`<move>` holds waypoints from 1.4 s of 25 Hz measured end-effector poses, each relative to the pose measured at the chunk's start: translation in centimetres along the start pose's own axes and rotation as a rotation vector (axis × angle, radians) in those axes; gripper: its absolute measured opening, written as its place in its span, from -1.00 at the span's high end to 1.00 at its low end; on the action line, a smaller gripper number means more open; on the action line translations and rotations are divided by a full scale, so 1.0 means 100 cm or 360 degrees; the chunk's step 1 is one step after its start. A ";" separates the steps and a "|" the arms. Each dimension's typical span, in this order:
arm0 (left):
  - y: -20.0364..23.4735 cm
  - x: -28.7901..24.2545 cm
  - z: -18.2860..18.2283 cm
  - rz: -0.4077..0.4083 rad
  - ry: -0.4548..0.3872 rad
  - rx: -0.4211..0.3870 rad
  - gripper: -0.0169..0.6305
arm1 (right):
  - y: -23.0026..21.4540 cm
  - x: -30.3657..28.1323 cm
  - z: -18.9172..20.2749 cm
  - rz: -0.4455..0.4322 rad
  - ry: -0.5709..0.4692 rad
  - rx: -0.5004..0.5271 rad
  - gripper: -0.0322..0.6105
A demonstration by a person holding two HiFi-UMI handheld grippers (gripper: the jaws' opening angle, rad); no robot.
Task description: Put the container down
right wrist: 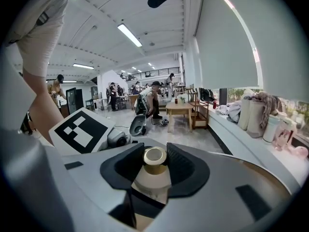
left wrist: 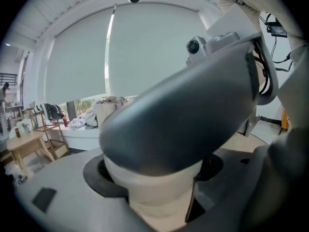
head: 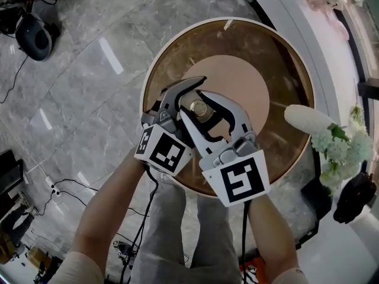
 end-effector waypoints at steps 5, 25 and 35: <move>0.000 -0.002 0.032 0.0035 0.0081 0.0033 -0.13 | 0.001 -0.016 0.028 0.0004 0.0024 -0.0027 0.45; 0.006 0.001 0.074 0.0102 0.0455 -0.0008 -0.13 | 0.012 -0.046 0.062 0.0041 0.0078 0.0024 0.46; 0.010 0.013 0.072 0.0039 0.0396 0.0038 -0.13 | 0.011 -0.048 0.066 -0.0025 -0.0004 0.0056 0.44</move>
Point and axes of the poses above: the fingertips, and each gripper's own axes: x backward along the fingers, y to its left, z out of its underside, the point moved 8 cm from there along x, backward along the fingers, and after that the axes turned 6 degrees about -y, right-handed, at the moved point
